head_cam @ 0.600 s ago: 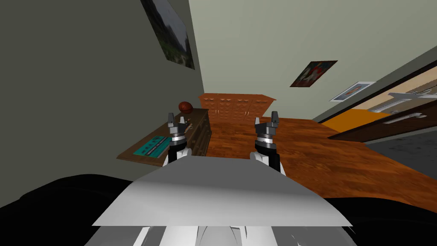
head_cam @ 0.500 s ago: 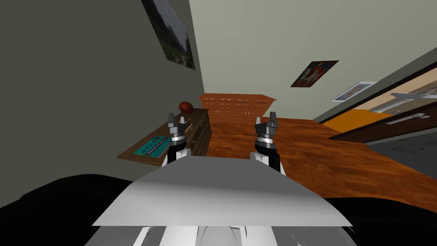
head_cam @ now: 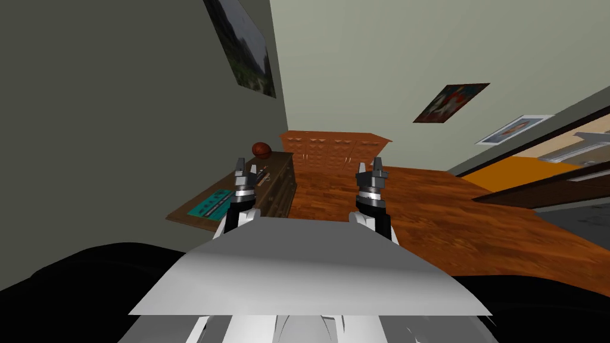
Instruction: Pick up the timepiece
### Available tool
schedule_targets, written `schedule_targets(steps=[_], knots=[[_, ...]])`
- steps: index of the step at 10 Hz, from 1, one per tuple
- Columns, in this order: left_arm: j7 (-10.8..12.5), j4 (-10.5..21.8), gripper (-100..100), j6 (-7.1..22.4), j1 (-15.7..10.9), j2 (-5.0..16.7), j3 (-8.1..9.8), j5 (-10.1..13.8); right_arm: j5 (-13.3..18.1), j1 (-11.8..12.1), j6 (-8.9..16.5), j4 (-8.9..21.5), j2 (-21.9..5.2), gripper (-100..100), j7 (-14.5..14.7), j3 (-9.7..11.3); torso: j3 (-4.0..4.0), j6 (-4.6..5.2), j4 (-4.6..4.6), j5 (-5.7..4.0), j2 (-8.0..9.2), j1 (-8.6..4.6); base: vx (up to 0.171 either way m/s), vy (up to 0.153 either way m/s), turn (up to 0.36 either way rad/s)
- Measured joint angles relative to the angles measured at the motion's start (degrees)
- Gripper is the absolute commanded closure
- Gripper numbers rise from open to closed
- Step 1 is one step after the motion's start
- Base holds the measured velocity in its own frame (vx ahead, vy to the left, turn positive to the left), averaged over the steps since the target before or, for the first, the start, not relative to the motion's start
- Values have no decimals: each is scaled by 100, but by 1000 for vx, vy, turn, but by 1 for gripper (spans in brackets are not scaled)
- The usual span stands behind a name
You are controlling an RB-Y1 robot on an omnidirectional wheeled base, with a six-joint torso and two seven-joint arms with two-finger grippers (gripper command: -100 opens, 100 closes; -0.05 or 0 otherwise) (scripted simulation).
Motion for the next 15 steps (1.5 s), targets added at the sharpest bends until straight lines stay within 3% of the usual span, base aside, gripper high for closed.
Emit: schedule_targets(steps=[6,15], knots=[[-228,-227,-100,948,213,220,344,317,0,0,0,0,0,0,0,0,-1,-2,0,0,-2,-1,64,-8,78],[-609,-514,-100,2300,564,260,832,765,0,0,0,0,0,0,0,0,0,2,0,-1,1,-7,66,-14,91]])
